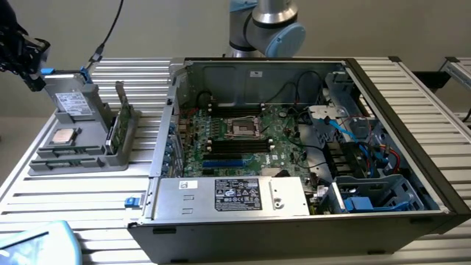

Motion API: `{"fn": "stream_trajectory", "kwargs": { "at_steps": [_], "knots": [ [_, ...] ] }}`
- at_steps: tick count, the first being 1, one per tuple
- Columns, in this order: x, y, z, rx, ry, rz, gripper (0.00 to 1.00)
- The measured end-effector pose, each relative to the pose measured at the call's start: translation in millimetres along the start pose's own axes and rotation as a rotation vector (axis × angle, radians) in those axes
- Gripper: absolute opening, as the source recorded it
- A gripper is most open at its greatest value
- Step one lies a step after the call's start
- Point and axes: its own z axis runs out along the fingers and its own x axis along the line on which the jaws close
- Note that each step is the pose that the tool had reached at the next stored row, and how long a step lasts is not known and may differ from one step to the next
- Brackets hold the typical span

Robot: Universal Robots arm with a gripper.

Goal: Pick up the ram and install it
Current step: 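Reach for the ram, then pick up the ram and move it above insertion slot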

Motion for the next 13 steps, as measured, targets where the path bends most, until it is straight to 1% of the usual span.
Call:
{"fn": "stream_trajectory", "kwargs": {
  "at_steps": [13],
  "knots": [
    [0.0, 0.0, 0.0, 0.0003, 0.0003, 0.000, 0.10]
  ]
}}
